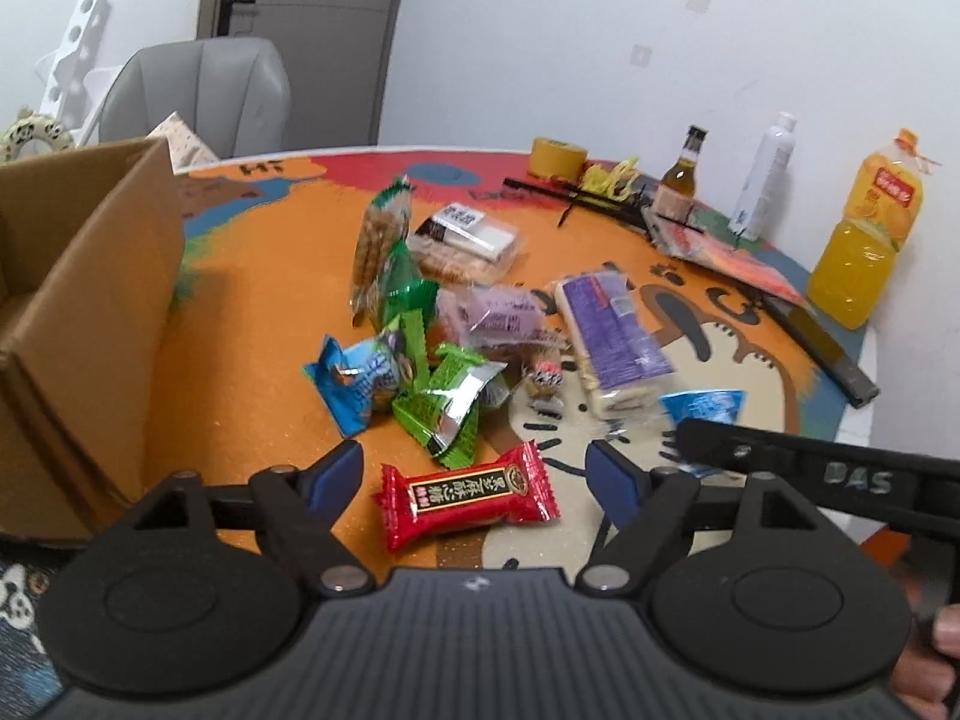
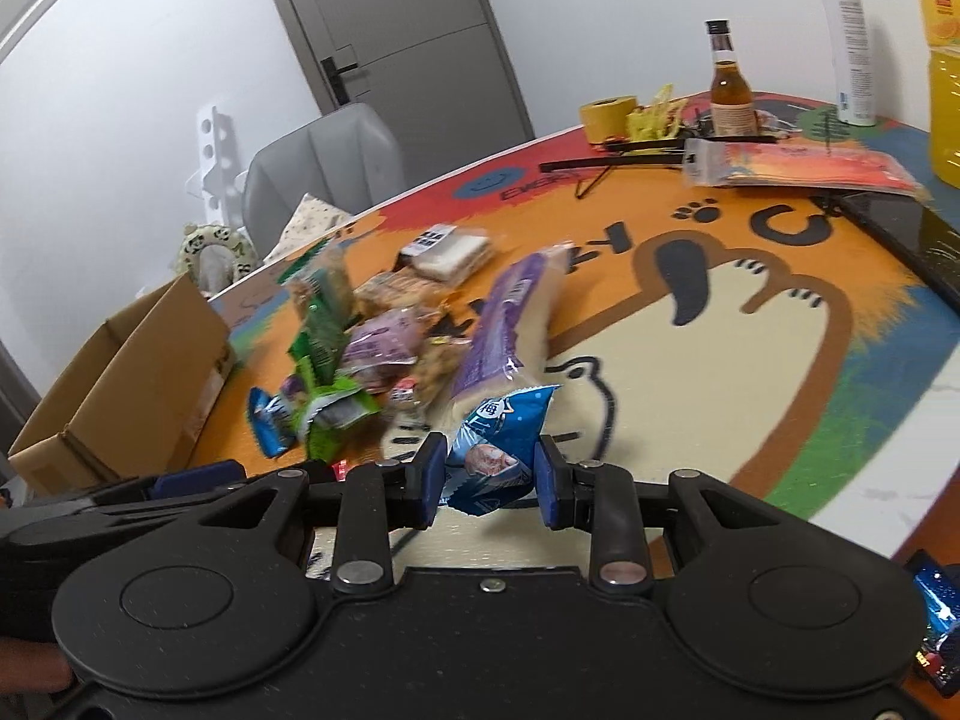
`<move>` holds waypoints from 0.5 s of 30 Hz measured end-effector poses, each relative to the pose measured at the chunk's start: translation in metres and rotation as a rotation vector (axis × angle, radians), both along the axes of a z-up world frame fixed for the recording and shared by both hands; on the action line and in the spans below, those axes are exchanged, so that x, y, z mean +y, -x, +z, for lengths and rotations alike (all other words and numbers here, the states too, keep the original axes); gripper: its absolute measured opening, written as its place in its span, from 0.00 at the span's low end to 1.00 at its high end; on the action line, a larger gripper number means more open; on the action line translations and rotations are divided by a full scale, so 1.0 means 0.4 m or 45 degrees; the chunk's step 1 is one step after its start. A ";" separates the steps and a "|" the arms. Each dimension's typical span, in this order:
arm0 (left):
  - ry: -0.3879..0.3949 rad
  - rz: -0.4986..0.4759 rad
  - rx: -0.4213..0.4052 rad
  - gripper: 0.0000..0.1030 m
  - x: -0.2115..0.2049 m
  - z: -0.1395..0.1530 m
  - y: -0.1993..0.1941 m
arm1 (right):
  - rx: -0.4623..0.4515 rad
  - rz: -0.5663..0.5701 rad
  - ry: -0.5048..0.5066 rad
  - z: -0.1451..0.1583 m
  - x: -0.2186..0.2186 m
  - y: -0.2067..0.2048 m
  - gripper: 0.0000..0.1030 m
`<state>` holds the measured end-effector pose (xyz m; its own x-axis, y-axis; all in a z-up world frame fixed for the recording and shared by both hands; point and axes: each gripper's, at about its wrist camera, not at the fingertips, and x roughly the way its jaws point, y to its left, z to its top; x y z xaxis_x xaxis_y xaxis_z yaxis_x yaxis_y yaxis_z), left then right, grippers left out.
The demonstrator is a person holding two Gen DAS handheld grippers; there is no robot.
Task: Organize snacks
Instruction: 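Lift the blue snack with the right gripper while the left gripper lifts the red bar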
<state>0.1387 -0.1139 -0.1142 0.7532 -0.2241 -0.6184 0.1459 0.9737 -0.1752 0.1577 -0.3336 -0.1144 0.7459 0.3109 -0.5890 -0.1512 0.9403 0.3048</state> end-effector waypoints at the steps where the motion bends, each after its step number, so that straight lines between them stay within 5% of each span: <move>1: -0.005 0.009 0.008 0.78 -0.007 -0.005 -0.004 | 0.002 -0.001 -0.002 -0.001 -0.004 0.000 0.29; 15: -0.136 0.121 0.009 0.78 -0.063 -0.038 -0.006 | 0.003 0.030 0.007 -0.007 0.000 0.009 0.29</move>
